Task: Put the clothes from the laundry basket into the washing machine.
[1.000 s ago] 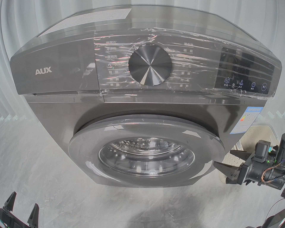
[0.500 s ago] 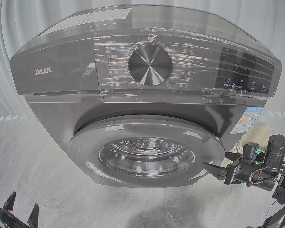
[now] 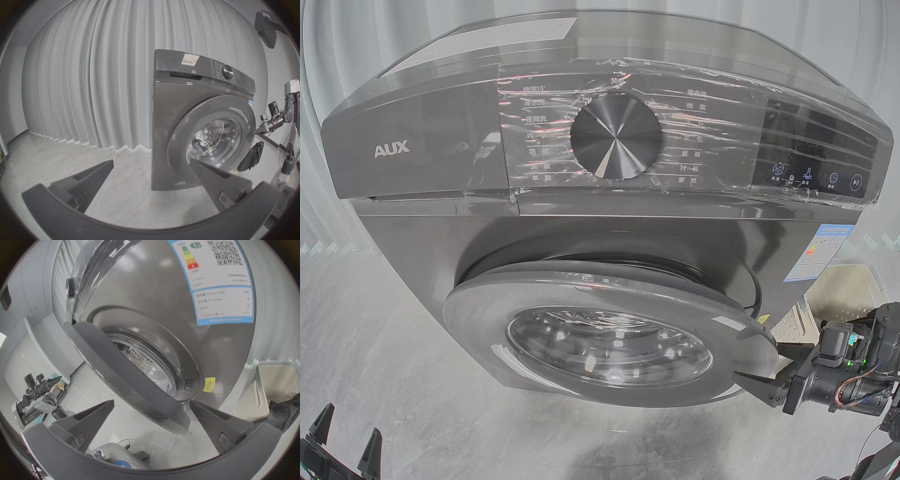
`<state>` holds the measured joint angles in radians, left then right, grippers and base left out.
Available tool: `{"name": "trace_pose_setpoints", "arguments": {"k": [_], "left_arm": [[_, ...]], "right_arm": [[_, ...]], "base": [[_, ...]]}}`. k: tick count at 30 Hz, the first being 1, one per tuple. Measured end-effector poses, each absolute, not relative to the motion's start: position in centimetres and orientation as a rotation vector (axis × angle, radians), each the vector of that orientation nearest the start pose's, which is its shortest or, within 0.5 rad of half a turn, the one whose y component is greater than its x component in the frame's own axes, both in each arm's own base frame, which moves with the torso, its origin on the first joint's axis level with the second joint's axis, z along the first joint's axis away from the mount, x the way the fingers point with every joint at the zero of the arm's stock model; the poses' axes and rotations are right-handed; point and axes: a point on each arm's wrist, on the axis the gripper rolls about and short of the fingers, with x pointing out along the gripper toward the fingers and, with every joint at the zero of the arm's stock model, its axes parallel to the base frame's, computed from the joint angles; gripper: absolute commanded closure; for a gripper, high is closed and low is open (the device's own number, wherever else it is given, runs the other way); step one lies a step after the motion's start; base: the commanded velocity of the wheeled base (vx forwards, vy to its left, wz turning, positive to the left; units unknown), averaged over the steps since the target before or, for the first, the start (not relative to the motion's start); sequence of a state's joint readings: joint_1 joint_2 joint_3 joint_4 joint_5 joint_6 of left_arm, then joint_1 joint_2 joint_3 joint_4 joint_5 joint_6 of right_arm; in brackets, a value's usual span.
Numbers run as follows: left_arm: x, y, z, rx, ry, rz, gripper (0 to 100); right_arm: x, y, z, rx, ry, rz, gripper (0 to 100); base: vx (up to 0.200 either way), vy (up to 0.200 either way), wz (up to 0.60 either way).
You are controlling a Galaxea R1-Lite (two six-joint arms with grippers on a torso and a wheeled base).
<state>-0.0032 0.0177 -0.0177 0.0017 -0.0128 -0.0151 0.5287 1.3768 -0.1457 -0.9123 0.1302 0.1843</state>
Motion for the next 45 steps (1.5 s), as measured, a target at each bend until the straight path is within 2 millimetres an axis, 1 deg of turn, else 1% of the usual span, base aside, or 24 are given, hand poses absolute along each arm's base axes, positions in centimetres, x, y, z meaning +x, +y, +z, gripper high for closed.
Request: {"name": "trace_pose_setpoints", "arguments": {"k": [4, 12, 15, 23, 25, 31, 37, 45], "left_arm": [[-2.3, 0.0, 8.1, -0.015, 0.002, -0.016, 0], [-2.3, 0.0, 8.1, -0.014, 0.002, -0.016, 0], [-2.3, 0.0, 8.1, -0.015, 0.002, -0.016, 0], [-2.3, 0.0, 8.1, -0.014, 0.002, -0.015, 0], [-2.3, 0.0, 8.1, -0.014, 0.002, -0.016, 0], [-2.3, 0.0, 8.1, -0.014, 0.002, -0.017, 0], [-2.3, 0.0, 8.1, -0.014, 0.002, -0.016, 0], [-2.3, 0.0, 8.1, -0.014, 0.002, -0.016, 0]], "right_arm": [[15.0, 9.0, 12.8, 0.118, 0.353, 0.622, 0], [17.0, 10.2, 13.2, 0.119, 0.349, 0.619, 0], [17.2, 10.4, 13.0, 0.117, 0.356, 0.62, 0], [15.8, 9.9, 11.9, 0.101, 0.411, 0.642, 0], [15.7, 9.8, 12.0, 0.103, 0.403, 0.638, 0], [16.3, 10.1, 12.5, 0.112, 0.378, 0.635, 0], [16.2, 10.6, 12.3, 0.103, 0.394, 0.654, 0], [15.3, 10.7, 11.4, 0.086, 0.437, 0.683, 0]], "base": [[-0.2, 0.0, 0.0], [0.0, 0.0, 0.0], [0.0, 0.0, 0.0], [0.0, 0.0, 0.0], [0.0, 0.0, 0.0], [-0.2, 0.0, 0.0], [0.0, 0.0, 0.0], [0.0, 0.0, 0.0]]}}
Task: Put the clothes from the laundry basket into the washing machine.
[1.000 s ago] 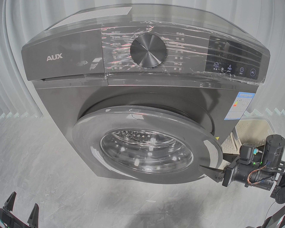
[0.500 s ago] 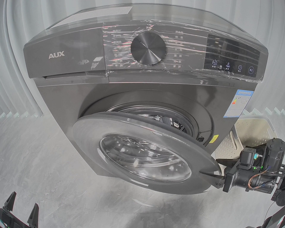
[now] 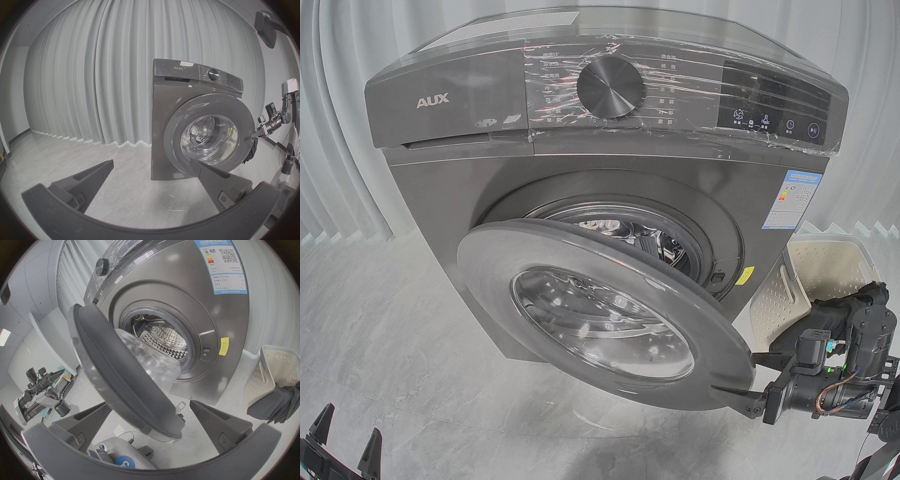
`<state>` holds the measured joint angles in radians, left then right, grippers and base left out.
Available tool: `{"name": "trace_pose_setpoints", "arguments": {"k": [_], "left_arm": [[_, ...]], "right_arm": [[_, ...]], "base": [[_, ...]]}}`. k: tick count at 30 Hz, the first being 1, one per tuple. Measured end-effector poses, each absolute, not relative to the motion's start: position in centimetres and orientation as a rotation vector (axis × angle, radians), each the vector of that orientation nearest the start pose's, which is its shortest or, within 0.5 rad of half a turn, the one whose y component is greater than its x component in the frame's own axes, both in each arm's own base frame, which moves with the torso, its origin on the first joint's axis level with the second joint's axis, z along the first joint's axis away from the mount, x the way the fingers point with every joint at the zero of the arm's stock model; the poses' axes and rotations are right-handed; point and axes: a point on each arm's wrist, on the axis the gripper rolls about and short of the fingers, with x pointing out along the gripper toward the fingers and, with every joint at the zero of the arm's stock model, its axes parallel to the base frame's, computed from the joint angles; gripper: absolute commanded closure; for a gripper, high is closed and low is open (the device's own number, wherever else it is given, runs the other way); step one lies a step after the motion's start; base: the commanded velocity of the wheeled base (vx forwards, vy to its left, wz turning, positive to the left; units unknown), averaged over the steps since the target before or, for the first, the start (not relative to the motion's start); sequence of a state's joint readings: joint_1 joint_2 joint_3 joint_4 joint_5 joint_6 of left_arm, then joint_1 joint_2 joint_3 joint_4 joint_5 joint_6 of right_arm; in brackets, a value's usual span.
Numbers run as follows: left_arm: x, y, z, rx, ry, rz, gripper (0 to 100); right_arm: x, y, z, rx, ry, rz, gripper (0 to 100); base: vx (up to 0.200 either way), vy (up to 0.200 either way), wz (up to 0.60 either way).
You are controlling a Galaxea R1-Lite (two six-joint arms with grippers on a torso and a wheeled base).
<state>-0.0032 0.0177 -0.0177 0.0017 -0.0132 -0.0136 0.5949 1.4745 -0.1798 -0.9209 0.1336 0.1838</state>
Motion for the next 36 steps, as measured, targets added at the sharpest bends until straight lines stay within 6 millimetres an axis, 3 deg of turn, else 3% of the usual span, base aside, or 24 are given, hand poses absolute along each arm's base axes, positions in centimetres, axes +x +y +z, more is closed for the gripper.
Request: {"name": "trace_pose_setpoints", "arguments": {"k": [10, 28, 36], "left_arm": [[-2.3, 0.0, 8.1, -0.014, 0.002, -0.017, 0], [-2.3, 0.0, 8.1, -0.013, 0.002, -0.017, 0], [-2.3, 0.0, 8.1, -0.013, 0.001, -0.017, 0]], "right_arm": [[15.7, 11.0, 11.6, 0.089, 0.424, 0.681, 0], [14.6, 12.7, 10.5, 0.06, 0.492, 0.779, 0], [15.7, 13.1, 10.7, 0.066, 0.478, 0.759, 0]], "base": [[-0.18, 0.0, 0.0], [0.0, 0.0, 0.0], [-0.15, 0.0, 0.0]]}}
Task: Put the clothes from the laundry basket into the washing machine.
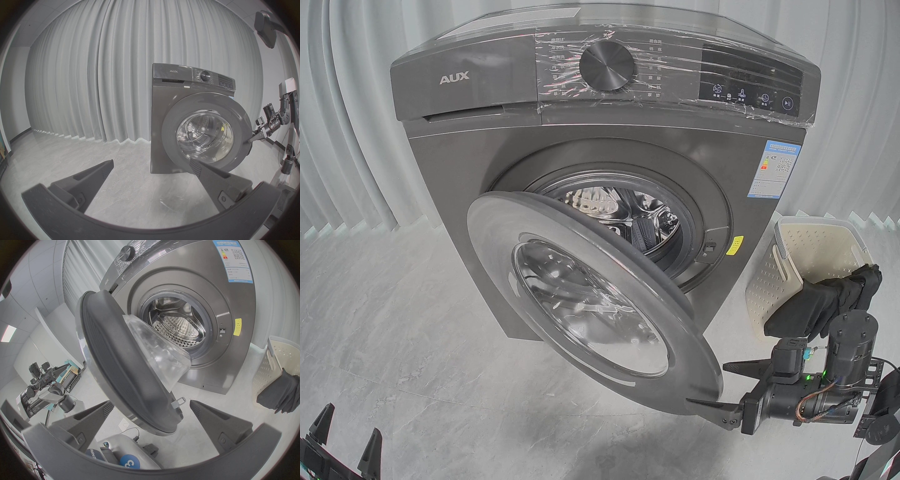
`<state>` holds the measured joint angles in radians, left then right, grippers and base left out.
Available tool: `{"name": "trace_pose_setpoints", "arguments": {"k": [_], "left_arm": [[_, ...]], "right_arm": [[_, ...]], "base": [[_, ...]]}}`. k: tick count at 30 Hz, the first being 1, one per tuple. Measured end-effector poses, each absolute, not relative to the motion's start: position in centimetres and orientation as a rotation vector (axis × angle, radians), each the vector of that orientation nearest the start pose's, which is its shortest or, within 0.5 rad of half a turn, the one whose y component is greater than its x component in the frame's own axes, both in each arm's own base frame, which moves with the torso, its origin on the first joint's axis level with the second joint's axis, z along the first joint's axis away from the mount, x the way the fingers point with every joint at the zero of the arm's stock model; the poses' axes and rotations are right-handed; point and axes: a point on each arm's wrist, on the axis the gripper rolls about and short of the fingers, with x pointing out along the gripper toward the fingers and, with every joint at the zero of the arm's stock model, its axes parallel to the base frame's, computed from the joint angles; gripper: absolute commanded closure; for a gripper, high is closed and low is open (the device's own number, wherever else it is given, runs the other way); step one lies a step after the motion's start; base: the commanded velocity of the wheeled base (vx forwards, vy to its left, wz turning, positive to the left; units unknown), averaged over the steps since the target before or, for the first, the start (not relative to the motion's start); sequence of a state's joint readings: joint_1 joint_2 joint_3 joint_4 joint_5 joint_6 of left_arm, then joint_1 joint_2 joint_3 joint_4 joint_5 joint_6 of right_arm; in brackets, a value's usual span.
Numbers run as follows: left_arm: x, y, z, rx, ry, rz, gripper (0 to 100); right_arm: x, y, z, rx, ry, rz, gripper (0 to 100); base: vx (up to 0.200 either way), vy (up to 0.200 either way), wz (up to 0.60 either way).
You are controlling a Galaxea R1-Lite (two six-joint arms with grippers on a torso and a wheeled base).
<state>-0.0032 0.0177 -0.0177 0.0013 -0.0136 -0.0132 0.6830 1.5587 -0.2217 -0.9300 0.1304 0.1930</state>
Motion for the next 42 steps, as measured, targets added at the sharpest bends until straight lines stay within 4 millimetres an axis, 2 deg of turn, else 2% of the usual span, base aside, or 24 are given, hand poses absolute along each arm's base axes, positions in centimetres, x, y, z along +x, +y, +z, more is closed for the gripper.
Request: {"name": "trace_pose_setpoints", "arguments": {"k": [8, 18, 22, 31, 36, 42], "left_arm": [[-2.3, 0.0, 8.1, -0.013, 0.002, -0.016, 0], [-2.3, 0.0, 8.1, -0.014, 0.002, -0.016, 0], [-2.3, 0.0, 8.1, -0.013, 0.002, -0.016, 0], [-2.3, 0.0, 8.1, -0.014, 0.002, -0.017, 0], [-2.3, 0.0, 8.1, -0.014, 0.002, -0.017, 0], [-2.3, 0.0, 8.1, -0.013, 0.002, -0.017, 0]], "right_arm": [[16.6, 14.6, 10.9, 0.084, 0.392, 0.796, 0], [15.0, 15.3, 9.8, 0.067, 0.44, 0.859, 0], [14.6, 14.9, 10.6, 0.084, 0.403, 0.868, 0], [13.2, 12.7, 14.0, 0.198, 0.272, 0.887, 0], [14.5, 11.0, 14.9, 0.222, 0.221, 0.786, 0], [17.4, 11.2, 13.6, 0.199, 0.26, 0.692, 0]], "base": [[0.0, 0.0, 0.0], [0.0, 0.0, 0.0], [0.0, 0.0, 0.0], [0.0, 0.0, 0.0], [0.0, 0.0, 0.0], [0.0, 0.0, 0.0]]}}
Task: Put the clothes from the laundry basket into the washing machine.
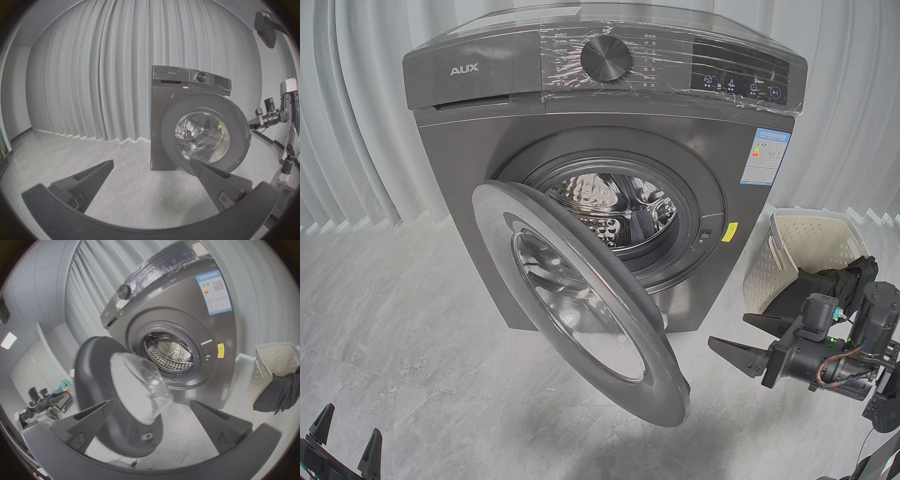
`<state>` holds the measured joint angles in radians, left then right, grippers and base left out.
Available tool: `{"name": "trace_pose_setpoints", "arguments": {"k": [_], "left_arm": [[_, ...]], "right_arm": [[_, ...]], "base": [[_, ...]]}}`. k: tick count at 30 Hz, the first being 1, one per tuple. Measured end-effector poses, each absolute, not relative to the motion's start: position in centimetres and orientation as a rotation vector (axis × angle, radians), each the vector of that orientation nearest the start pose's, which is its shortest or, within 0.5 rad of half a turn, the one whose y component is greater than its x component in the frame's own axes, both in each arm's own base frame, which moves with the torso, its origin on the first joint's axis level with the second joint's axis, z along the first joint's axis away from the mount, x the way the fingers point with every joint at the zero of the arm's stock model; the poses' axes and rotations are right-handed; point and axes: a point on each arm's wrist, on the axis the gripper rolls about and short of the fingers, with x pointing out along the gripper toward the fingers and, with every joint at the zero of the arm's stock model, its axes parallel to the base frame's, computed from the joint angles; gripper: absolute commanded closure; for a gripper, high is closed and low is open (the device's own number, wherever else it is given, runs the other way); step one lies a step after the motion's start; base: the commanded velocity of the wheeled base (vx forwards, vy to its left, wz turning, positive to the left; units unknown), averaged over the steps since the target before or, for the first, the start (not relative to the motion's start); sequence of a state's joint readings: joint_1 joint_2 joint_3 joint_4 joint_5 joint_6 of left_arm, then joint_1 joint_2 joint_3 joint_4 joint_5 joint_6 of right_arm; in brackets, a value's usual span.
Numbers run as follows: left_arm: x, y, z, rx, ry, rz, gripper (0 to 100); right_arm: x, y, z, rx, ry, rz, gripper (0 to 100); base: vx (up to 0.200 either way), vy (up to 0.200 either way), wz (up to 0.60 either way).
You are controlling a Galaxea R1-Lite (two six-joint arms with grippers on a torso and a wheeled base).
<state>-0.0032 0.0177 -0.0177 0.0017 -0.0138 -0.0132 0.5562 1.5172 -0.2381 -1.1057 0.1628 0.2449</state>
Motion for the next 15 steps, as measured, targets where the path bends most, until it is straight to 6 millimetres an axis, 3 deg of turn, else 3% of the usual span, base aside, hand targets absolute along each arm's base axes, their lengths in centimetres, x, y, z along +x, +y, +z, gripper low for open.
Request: {"name": "trace_pose_setpoints", "arguments": {"k": [15], "left_arm": [[-2.3, 0.0, 8.1, -0.012, 0.002, -0.016, 0]], "right_arm": [[27.7, 16.1, 8.5, 0.156, 0.261, 0.505, 0]], "base": [[0.0, 0.0, 0.0]]}}
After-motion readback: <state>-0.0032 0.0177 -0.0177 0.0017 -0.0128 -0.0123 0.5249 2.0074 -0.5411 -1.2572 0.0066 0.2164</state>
